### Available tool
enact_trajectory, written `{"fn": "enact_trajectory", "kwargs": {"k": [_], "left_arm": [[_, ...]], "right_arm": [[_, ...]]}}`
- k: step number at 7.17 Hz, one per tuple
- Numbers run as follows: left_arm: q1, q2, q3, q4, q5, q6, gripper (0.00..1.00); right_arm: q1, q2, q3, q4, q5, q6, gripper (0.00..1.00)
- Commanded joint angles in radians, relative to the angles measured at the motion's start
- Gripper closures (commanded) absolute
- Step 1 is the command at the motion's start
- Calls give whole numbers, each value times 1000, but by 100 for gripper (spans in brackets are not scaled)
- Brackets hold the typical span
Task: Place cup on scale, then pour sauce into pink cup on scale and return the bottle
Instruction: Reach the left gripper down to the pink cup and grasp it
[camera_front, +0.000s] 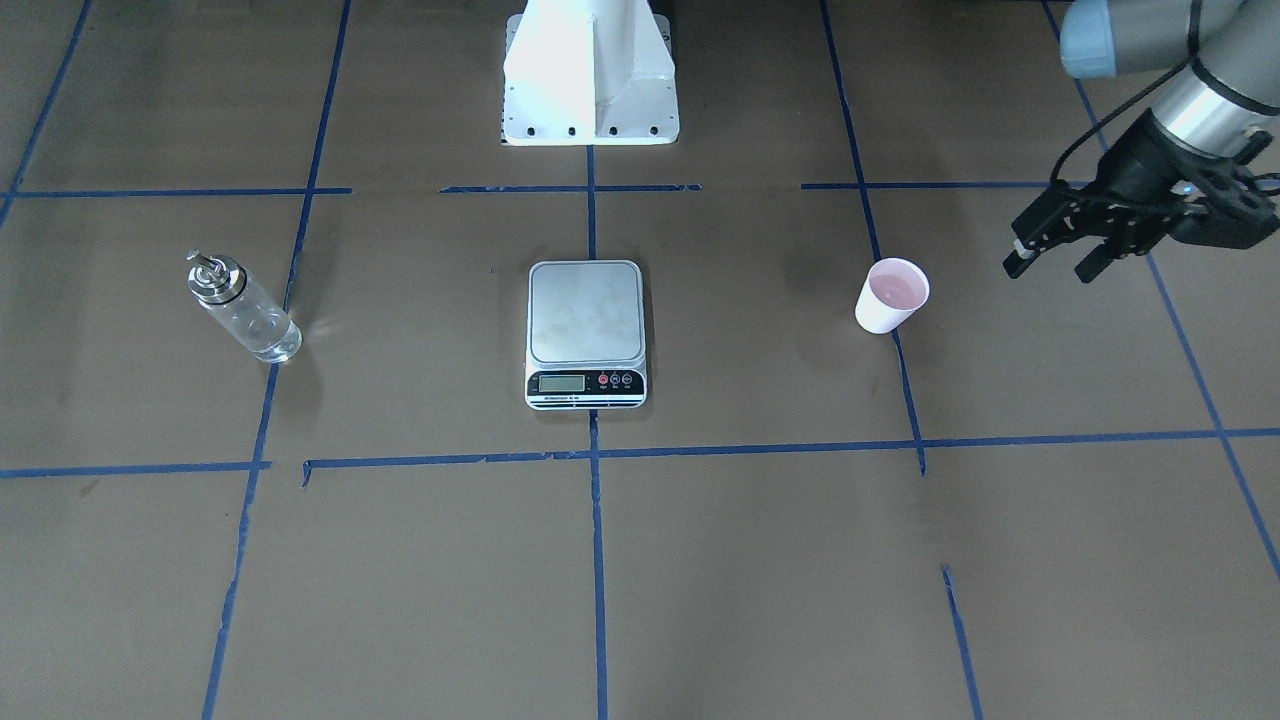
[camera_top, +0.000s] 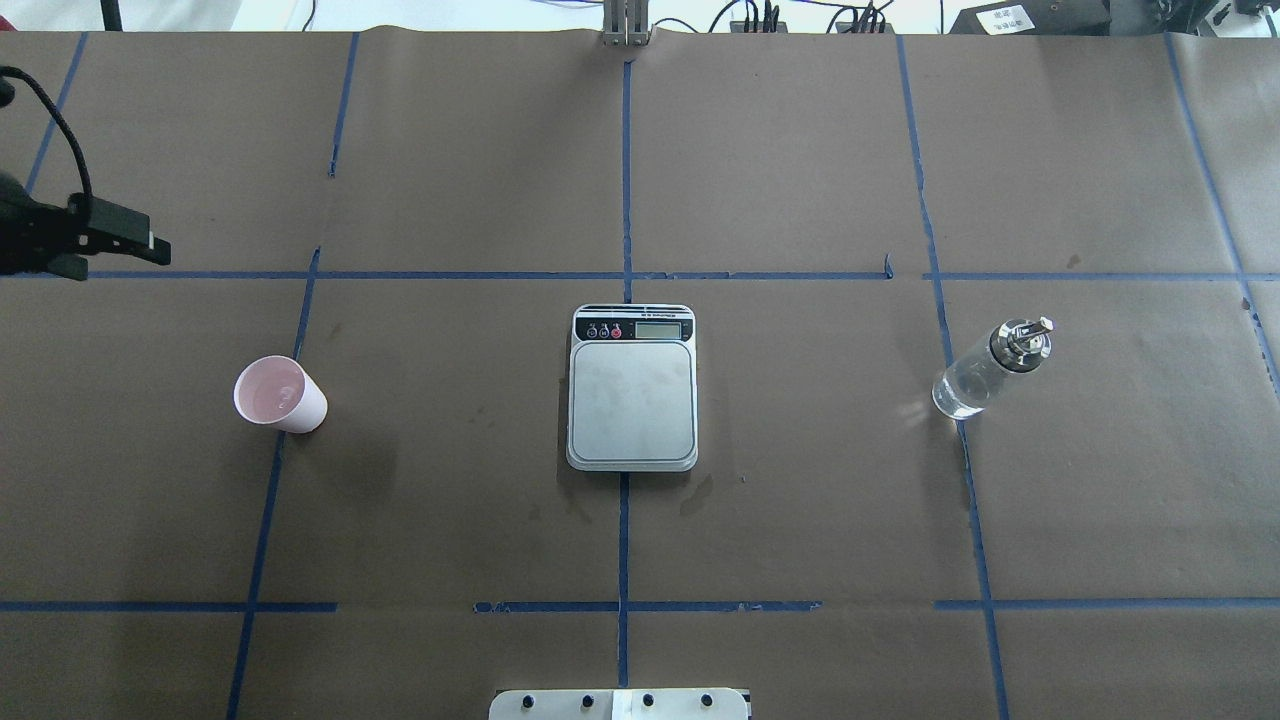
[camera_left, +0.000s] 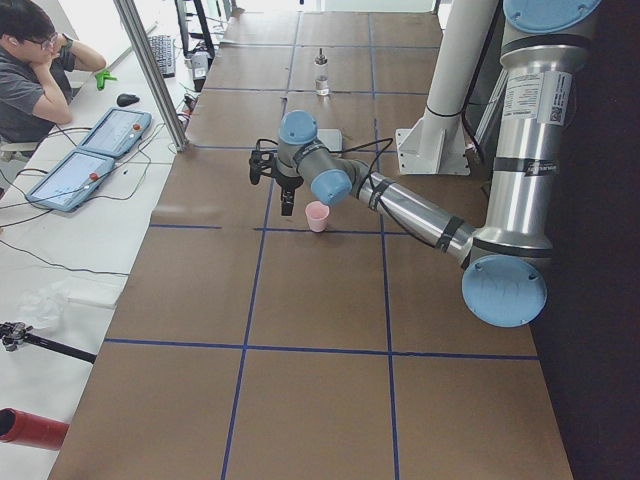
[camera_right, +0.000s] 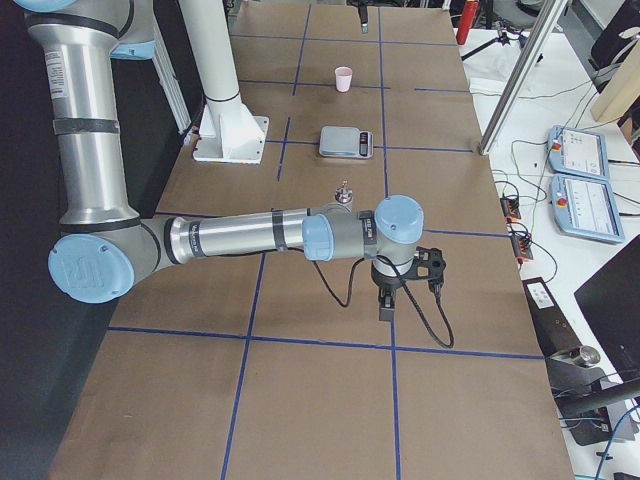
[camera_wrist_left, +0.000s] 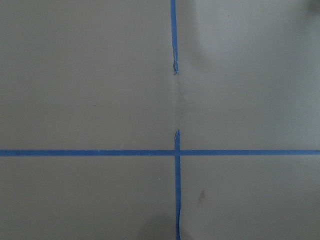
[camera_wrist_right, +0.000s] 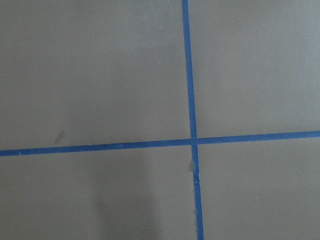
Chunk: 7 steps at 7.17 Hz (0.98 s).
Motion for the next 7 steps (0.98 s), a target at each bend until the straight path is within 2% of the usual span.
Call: {"fn": "enact_trajectory", "kwargs": {"k": [1, 2, 4, 7], "left_arm": [[167, 73, -36, -7, 169, -193, 0], [229, 61, 10, -12, 255, -257, 0], [248, 20, 65, -15, 263, -256, 0], [265, -11, 82, -13, 256, -256, 0]], "right_arm": [[-10, 13, 9, 7, 2, -4, 0], [-10, 22, 13, 7, -1, -1, 0], [-10, 23, 13, 7, 3, 2, 0], [-10, 26, 13, 4, 34, 2, 0]]}}
